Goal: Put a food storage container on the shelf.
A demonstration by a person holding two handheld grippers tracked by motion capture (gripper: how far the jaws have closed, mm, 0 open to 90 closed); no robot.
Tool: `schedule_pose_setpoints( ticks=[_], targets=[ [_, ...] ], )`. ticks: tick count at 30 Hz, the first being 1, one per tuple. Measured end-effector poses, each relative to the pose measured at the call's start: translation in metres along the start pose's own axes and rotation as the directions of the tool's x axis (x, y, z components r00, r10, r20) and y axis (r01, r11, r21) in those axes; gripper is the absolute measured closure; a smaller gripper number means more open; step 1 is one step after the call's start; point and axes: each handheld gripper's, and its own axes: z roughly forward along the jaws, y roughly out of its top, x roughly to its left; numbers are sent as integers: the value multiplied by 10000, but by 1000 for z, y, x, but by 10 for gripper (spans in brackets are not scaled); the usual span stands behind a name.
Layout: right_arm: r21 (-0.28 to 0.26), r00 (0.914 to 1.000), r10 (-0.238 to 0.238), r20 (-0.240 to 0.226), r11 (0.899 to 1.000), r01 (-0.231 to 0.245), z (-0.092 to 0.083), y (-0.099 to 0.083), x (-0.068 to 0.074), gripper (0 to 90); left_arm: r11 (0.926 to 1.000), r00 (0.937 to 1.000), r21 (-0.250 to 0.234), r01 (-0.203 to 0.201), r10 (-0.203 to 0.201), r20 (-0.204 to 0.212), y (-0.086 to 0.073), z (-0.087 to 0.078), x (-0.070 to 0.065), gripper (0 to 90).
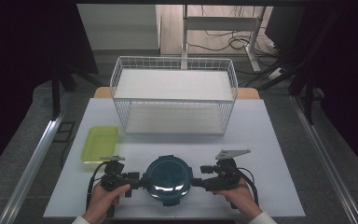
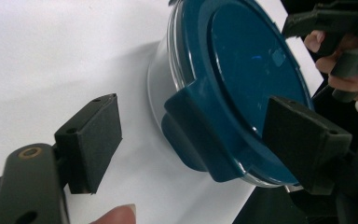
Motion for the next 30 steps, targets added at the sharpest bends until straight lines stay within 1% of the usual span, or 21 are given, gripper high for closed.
schedule_pose_setpoints(
  ticks=[1,6,9,12,15,16,18,20,22,26,29,30],
  targets=[
    [16,10000,60,-16,10000,-60,1,0,0,212,10000,10000,65,40,-40,19,-1,1,1,200],
    [73,9983,433,-390,9990,-431,8,3,-4,211,9991,9986,173,376,-382,371,-2,4,7,213],
    [195,9970,528,-558,9985,-518,13,4,-6,211,9986,9968,130,512,-519,600,-2,4,8,244],
    [323,9959,593,-680,9978,-572,17,5,-6,209,9965,9913,120,833,-841,1017,-3,4,12,290],
    [332,9959,576,-703,9979,-554,18,5,-7,209,9943,9878,153,1059,-1069,1133,-4,3,17,305],
    [349,9956,639,-683,9975,-616,17,6,-7,210,9934,9863,131,1140,-1148,1185,-4,3,18,309],
    [338,9955,658,-678,9974,-636,17,6,-8,209,9926,9847,156,1205,-1215,1251,-4,4,19,315],
    [305,9956,647,-673,9976,-627,17,6,-8,210,9906,9798,185,1357,-1370,1457,-5,6,20,319],
    [329,9952,708,-675,9971,-687,17,6,-9,210,9904,9789,160,1375,-1383,1505,-5,5,20,333],
    [456,9943,755,-757,9963,-722,19,7,-10,210,9890,9746,146,1475,-1479,1684,-5,5,21,368],
    [672,9916,915,-911,9941,-856,24,7,-11,225,9888,9723,145,1485,-1487,1805,-5,5,21,406],
    [773,9895,1043,-998,9923,-968,27,8,-12,233,9888,9719,139,1486,-1486,1827,-5,5,21,419]
  ],
)
